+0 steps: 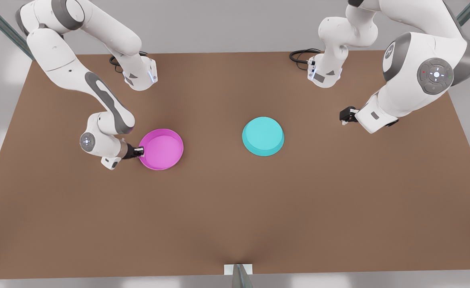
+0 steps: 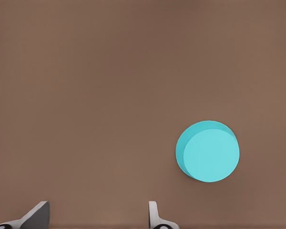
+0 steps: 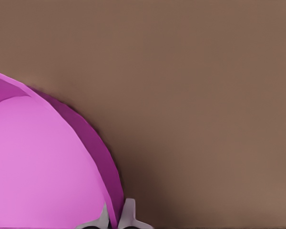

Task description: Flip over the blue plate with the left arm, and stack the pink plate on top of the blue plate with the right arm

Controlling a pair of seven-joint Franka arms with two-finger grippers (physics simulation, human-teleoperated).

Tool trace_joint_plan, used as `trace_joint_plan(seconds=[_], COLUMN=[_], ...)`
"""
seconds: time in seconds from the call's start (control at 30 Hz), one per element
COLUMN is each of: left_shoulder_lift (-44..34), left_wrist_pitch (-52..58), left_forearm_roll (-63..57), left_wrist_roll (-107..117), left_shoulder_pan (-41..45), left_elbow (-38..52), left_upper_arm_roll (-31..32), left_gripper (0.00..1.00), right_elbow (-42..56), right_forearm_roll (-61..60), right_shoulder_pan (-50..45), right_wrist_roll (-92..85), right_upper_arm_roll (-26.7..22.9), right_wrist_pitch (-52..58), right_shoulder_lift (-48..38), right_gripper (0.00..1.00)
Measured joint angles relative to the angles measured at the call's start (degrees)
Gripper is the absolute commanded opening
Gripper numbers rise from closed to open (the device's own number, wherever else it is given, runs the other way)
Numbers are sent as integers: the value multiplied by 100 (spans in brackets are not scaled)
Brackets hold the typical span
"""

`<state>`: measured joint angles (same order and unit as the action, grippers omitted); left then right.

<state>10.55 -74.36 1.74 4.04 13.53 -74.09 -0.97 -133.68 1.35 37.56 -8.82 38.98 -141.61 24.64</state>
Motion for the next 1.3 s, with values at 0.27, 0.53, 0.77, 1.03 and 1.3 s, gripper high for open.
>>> trace_joint_plan(seconds=[0.27, 0.53, 0.77, 1.03, 1.3], left_shoulder_lift=[0, 0, 0, -8, -9], left_wrist_pitch=[0, 0, 0, 0, 1], left_forearm_roll=[2, 2, 0, -4, 7], left_wrist_roll=[0, 0, 0, -8, 19], left_shoulder_pan=[0, 0, -7, -12, -111], left_elbow=[0, 0, 0, 0, 8], left_upper_arm_roll=[0, 0, -9, -9, -9], left_gripper=[100, 100, 100, 100, 100], right_elbow=[26, 264, 404, 854, 1805], right_forearm_roll=[-4, -52, -698, -1699, -2387], right_shoulder_pan=[590, 1107, 1029, -466, -3327], right_wrist_roll=[413, 883, 1150, 1832, 2463], right_upper_arm_roll=[711, 1570, 2177, 2136, 186], right_wrist_pitch=[617, 1328, 1465, 1312, 1203], right_shoulder_lift=[-131, -240, -338, -366, -237], right_gripper=[21, 21, 21, 21, 21])
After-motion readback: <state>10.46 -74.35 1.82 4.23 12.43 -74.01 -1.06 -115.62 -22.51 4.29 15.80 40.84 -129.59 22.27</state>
